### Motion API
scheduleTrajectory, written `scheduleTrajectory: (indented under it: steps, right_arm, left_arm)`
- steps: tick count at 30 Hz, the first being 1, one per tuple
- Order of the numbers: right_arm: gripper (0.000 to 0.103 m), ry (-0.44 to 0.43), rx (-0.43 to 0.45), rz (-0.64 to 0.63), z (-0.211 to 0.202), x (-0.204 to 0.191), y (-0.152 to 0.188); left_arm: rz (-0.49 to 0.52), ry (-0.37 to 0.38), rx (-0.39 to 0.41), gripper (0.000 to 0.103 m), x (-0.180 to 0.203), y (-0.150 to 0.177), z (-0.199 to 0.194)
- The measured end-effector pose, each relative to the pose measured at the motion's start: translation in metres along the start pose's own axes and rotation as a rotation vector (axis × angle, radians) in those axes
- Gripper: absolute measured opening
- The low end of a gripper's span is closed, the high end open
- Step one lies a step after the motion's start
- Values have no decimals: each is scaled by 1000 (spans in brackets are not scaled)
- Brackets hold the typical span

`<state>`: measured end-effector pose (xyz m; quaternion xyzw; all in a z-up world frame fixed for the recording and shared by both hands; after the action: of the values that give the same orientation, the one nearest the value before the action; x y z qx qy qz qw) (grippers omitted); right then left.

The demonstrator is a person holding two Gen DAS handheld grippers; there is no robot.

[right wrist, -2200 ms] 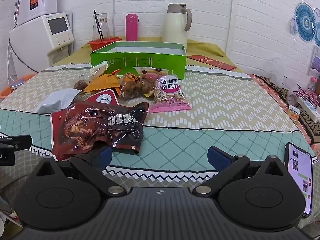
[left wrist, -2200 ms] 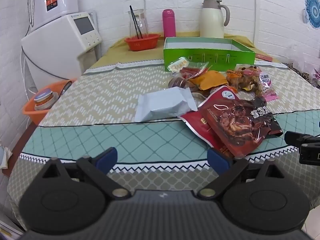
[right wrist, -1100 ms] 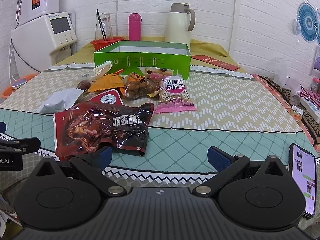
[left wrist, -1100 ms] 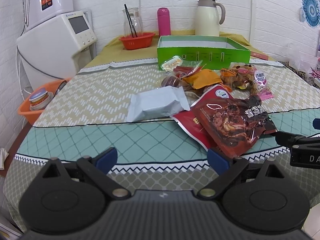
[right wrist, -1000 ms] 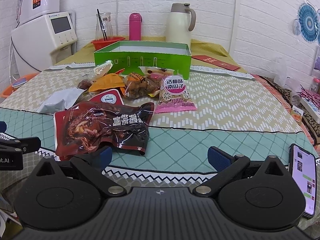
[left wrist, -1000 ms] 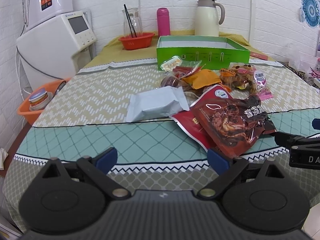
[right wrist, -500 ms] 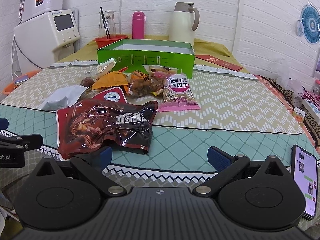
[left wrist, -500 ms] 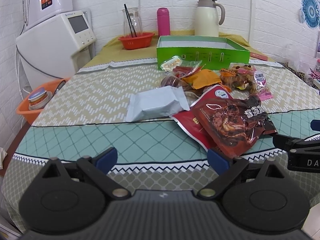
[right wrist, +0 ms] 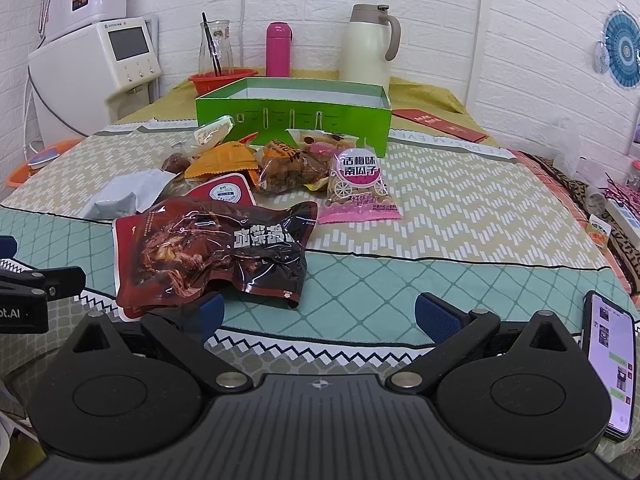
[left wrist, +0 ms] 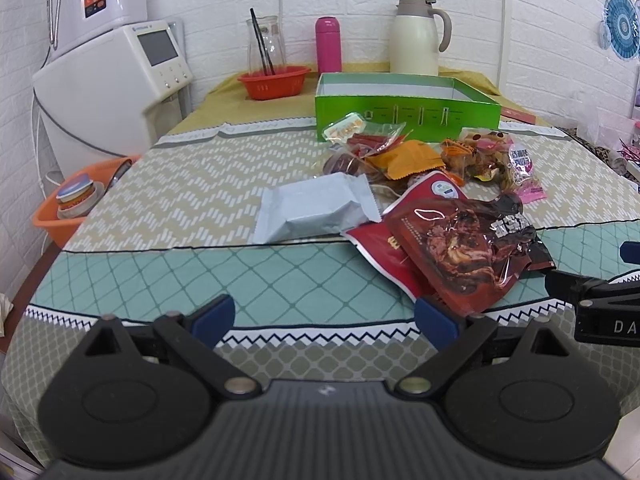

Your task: Organize snacks

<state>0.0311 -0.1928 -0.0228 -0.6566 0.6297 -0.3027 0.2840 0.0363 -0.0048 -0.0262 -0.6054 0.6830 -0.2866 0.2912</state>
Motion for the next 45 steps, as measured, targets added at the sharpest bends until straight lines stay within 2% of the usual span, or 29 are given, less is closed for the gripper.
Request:
scheduleTrajectory:
  steps: [21,30,34,37,39,41,45]
  right_arm:
    - [103,-9,-10,-7,6,-3,-1]
    - [103,-13,-17,-12,10,-4,-2]
    - [103,-51,25,-12,10,-1,-4]
    - [103,-135,101,-29,6,1,-5]
    - [103,-139,161,-56,5,1,-5]
    - [103,-149,129,-88,9,1,-6]
    - [103,-244,80,-100,17,1,-4]
  left_arm:
    - [4,5,-5,95,-1,-1,6]
    - [-29,22,-10,95,-7,-4,11]
    - [-42,104,-3,95,-11,-7,11]
    - [-48,201,9,95,-9,-12,10]
    - [-57,256,11,95,-6,-18,12]
    - [-54,295,1,95,-1,-24,17]
    - [-20,396,-16,92,12,-34,24]
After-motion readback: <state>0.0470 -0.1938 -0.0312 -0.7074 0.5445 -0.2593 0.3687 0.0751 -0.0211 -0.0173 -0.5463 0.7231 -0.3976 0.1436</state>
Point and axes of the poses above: each gripper's, at about its wrist camera, not at the fingertips, and z roughly the way its jaws point, x to its right, y to its underside, the point moved 4 cm from there along z, roughly the way its jaws point, and after that the axes turned 4 degrees about -x, right-handed, at the moved point
